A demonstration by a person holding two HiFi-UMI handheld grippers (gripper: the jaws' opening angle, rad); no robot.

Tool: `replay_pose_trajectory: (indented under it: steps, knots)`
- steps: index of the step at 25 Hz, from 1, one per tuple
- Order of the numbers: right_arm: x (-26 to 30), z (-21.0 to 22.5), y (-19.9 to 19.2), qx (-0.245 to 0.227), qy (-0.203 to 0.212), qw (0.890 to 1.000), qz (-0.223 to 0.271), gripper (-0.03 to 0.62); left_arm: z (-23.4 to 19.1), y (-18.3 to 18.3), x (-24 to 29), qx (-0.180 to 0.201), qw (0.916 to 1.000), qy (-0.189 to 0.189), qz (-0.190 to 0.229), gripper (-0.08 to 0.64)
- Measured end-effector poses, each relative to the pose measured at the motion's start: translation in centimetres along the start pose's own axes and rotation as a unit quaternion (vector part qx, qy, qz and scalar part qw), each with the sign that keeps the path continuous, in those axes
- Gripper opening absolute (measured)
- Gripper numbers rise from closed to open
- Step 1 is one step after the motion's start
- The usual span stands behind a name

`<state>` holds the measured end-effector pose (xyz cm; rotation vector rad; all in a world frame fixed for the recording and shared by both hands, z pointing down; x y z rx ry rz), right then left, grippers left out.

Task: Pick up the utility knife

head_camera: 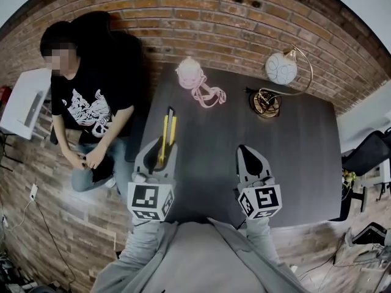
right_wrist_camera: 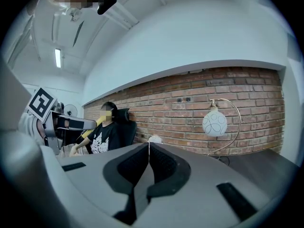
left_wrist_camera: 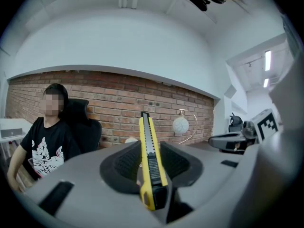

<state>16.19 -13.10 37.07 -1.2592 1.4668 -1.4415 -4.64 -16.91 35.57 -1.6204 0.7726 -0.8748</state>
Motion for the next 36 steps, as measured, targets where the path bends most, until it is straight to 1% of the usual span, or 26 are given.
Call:
replay_pose_trajectory:
  steps: [7, 12, 15, 36]
  knots:
    - [0.3, -0.2, 0.2, 0.003, -0.003, 1.0, 0.009, 0.021, -0.4, 0.0, 0.4, -0.001, 1.0, -0.001, -0.003, 0.133]
    - [0.4, -0.5, -0.3, 0.003, -0.003, 1.0, -0.001, 0.02, -0.8, -0.6, 0.4, -0.007, 0.9999, 0.002, -0.009, 0.133]
    - [0.6, -0.5, -0.3, 0.007, -0.006, 1.0, 0.0, 0.018, -1.2, -0.5, 0.6, -0.006, 0.9999, 0.002, -0.011, 0.133]
    - [0.6, 0.2, -0.7, 0.008, -0.016, 1.0, -0.007, 0.018, -0.2, -1.9, 2.2, -0.008, 0.9992, -0.022, -0.031, 0.133]
Point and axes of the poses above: the fingertips, and each gripper's own axes: x forward along the fingers, z to its right, y out of its top, the point moved 2 cm from there along -x, backward along the fingers, and after that the axes turned 6 degrees about -x, right-handed, at the moved point
